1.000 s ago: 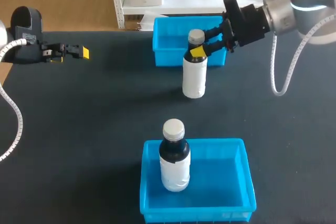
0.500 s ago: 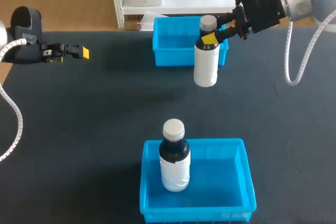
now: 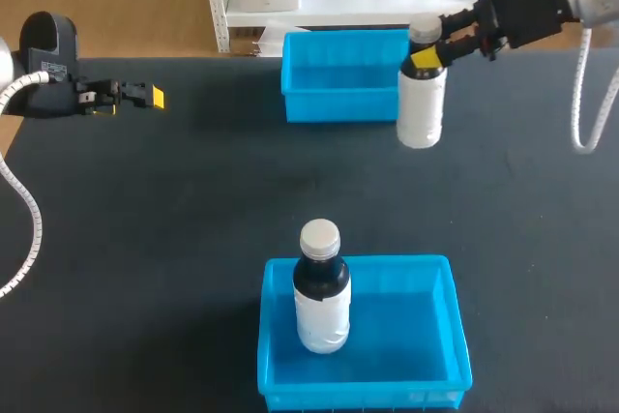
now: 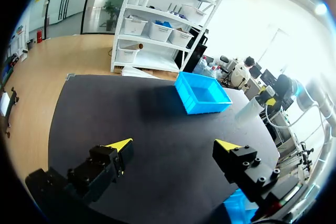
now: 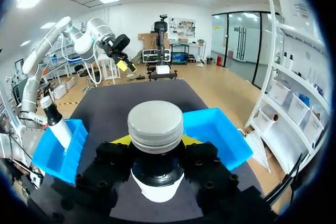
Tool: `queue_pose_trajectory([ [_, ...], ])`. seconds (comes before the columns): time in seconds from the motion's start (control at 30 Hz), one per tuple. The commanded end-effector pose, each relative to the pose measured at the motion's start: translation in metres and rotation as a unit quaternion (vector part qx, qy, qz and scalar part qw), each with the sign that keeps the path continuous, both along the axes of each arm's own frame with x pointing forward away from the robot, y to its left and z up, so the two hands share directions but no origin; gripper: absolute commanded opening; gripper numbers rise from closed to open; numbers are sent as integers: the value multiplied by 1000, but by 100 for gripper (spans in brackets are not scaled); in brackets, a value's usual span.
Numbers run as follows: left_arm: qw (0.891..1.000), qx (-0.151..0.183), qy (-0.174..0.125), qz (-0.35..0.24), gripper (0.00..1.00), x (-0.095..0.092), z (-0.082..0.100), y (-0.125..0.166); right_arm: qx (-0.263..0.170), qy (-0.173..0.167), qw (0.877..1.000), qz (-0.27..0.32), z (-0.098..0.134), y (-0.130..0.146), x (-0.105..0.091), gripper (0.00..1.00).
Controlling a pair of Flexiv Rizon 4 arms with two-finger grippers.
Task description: Pick up the bottle, and place it in the far bin if it is heavy, or in the near bin if it is light.
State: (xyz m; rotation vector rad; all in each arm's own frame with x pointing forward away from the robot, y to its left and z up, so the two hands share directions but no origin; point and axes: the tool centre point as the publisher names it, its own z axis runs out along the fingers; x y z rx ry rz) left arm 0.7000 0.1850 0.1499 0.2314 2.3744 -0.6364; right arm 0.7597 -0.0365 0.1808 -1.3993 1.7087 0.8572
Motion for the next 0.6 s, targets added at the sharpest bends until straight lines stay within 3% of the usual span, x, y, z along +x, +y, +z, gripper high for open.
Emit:
queue_pose_trajectory([
  [0.03,1000,0,0,0,100,0,0,0,0,-7,1000,-20,8,-18,-3,0],
  [0.3,1000,0,0,0,100,0,0,0,-7,-22,998,-51,26,-45,23,0],
  [0.6,1000,0,0,0,100,0,0,0,-5,-41,997,-59,51,-51,52,0],
])
